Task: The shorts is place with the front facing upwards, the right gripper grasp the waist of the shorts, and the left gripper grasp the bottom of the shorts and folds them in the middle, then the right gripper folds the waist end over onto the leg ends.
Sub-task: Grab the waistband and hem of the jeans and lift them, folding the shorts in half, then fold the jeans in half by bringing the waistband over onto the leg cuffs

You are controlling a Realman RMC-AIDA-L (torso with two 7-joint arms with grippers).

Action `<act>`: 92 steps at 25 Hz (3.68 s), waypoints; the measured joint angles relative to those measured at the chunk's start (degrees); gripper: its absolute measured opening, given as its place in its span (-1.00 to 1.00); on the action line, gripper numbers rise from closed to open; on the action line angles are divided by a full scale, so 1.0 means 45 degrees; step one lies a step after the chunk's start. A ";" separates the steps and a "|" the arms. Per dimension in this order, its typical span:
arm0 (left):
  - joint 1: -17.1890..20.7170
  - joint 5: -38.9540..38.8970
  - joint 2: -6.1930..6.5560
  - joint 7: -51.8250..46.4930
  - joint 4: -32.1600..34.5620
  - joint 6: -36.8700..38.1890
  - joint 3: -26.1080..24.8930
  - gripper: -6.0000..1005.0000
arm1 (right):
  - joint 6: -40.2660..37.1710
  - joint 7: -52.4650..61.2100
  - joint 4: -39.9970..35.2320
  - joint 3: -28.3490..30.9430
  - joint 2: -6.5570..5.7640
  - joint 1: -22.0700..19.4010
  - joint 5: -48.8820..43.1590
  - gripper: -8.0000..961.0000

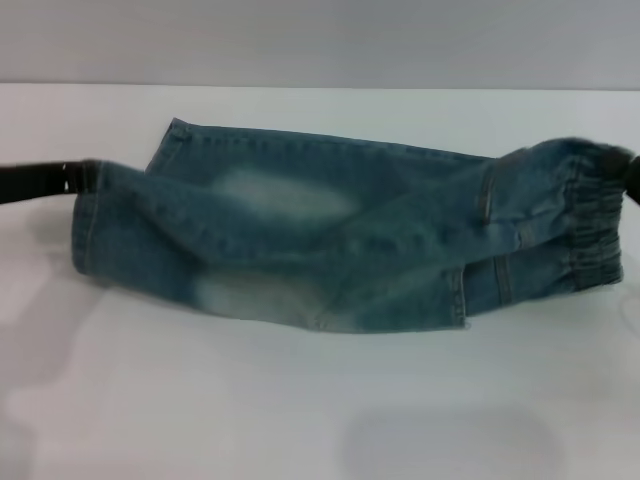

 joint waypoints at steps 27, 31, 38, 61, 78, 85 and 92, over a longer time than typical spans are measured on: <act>-0.0227 -0.1480 0.0002 0.0853 0.1631 0.2902 0.0133 -0.74 | 0.1387 -0.1814 -0.3885 0.2271 0.0018 0.1212 0.1369 -0.90; -0.0507 -0.2141 0.0000 0.1426 0.2204 0.3241 0.0090 -0.73 | 0.1342 -0.1928 -0.4311 0.2837 0.0013 0.1601 0.1360 -0.89; -0.1323 -0.2896 0.0000 0.2240 0.3339 0.3622 0.0065 -0.73 | 0.1007 -0.2231 -0.4854 0.3513 0.0000 0.2159 0.1306 -0.88; -0.5049 -0.5396 -0.0016 0.4599 0.8709 0.6898 0.0408 -0.70 | -0.1825 -0.4661 -0.7095 0.6496 -0.0302 0.4032 0.1343 -0.68; -0.4307 -0.5401 0.0014 0.5191 0.6981 0.5419 0.0528 0.30 | -0.1349 -0.5156 -0.6685 0.6058 0.0012 0.2511 0.0562 0.35; -0.4300 -0.5380 0.0005 0.5218 0.6979 0.5140 0.0709 0.53 | -0.1722 -0.5123 -0.7153 0.5897 -0.0016 0.2698 0.0509 0.45; -0.4278 -0.5422 -0.0016 0.5486 0.6968 0.4887 0.0728 0.53 | -0.2328 -0.4786 -0.7192 0.5891 -0.0097 0.3062 -0.0050 0.45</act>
